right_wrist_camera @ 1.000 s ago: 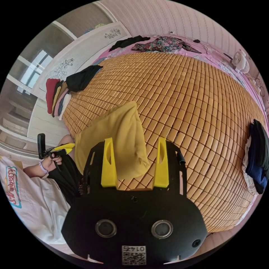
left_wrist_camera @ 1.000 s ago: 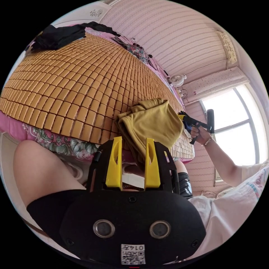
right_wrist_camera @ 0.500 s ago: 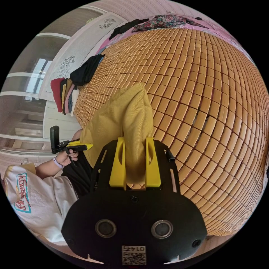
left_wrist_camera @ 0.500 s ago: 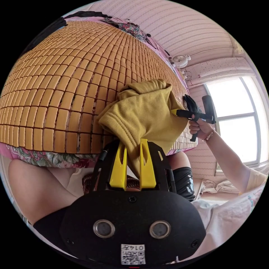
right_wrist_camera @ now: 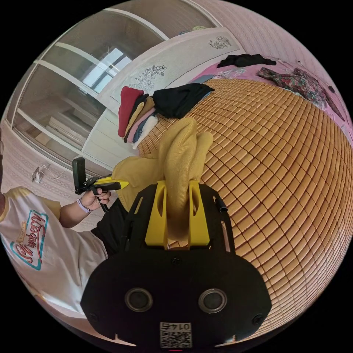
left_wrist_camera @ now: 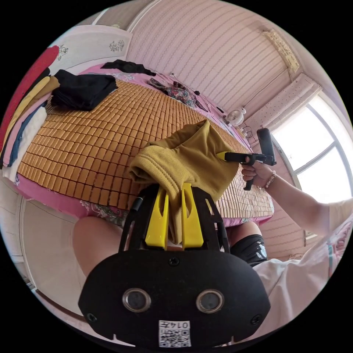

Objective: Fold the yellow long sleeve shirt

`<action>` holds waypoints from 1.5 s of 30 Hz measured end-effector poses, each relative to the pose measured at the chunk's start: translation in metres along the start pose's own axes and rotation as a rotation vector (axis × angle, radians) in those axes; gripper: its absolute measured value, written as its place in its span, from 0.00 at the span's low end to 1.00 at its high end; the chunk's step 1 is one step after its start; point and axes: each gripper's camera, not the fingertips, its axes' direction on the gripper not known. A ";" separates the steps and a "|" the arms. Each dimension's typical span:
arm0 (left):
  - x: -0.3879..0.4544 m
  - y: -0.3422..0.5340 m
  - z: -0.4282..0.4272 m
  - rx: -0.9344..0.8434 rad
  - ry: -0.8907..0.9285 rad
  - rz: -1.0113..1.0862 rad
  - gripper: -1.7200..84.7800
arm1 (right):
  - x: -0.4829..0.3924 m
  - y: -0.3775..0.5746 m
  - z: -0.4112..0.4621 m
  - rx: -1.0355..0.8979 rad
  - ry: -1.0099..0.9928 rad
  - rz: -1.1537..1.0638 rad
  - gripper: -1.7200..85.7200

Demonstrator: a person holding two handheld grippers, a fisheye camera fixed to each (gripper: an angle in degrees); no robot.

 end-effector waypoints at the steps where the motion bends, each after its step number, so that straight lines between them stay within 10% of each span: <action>1: -0.005 -0.004 -0.011 0.039 -0.020 -0.005 0.07 | -0.004 -0.017 0.003 0.015 -0.017 -0.040 0.12; 13: -0.083 -0.158 -0.106 0.512 -0.261 -0.012 0.07 | -0.040 -0.306 0.017 0.186 -0.098 -0.232 0.16; 21: -0.174 -0.174 -0.005 0.237 -0.284 -0.144 0.06 | -0.013 -0.350 0.140 0.034 0.109 -0.133 0.14; 30: -0.073 0.024 0.031 0.117 -0.196 -0.002 0.02 | -0.019 -0.064 0.148 -0.087 0.095 -0.254 0.06; 34: -0.013 0.083 0.029 0.116 -0.126 -0.072 0.01 | -0.017 0.096 0.091 -0.284 0.126 0.051 0.04; 45: 0.206 0.088 0.095 0.050 0.207 0.373 0.02 | -0.082 0.398 -0.063 0.167 0.559 0.630 0.03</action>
